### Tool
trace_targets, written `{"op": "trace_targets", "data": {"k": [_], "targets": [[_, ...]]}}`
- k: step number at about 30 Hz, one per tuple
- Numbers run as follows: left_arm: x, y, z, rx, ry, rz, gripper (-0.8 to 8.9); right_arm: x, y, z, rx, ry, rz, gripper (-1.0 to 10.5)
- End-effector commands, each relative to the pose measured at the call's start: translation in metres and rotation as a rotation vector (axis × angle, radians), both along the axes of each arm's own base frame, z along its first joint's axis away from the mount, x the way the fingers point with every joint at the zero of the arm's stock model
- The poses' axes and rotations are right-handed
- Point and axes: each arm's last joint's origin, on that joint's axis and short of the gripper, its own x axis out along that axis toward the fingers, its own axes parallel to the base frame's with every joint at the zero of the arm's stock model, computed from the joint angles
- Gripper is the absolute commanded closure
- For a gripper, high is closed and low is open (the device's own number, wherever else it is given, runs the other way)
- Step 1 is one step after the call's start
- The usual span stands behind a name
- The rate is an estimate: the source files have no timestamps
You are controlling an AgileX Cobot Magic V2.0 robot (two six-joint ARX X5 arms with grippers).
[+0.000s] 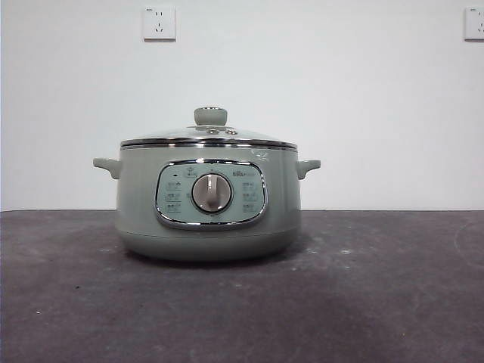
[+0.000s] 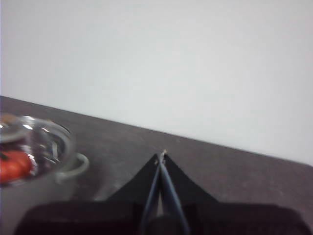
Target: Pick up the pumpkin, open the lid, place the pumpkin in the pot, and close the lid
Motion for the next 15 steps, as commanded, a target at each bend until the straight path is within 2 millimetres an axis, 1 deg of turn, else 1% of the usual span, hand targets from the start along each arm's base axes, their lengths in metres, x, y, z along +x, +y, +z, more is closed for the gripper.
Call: {"op": "trace_targets", "data": {"k": [1,3,8,12,15], "targets": [[0.001,0.0,-0.005,-0.007,0.011,0.003,8.17,0.001,-0.001,-0.034,0.001,0.012,-0.029,9.5],[0.001,0.0,-0.005,-0.007,0.011,0.003,8.17,0.001,-0.001,-0.055,-0.006,0.016,-0.031,9.5],[0.001,0.0,-0.005,-0.007,0.011,0.003,8.17,0.001,-0.001,-0.098,-0.003,0.006,-0.039,9.5],[0.001,0.0,-0.005,-0.007,0.011,0.003,8.17,0.001,-0.003,-0.124,0.047,0.034,-0.114,9.5],[0.001,0.0,-0.005,-0.006,0.011,0.003,8.17,0.002,-0.004,-0.137,0.062,0.053,-0.147,9.5]]}}
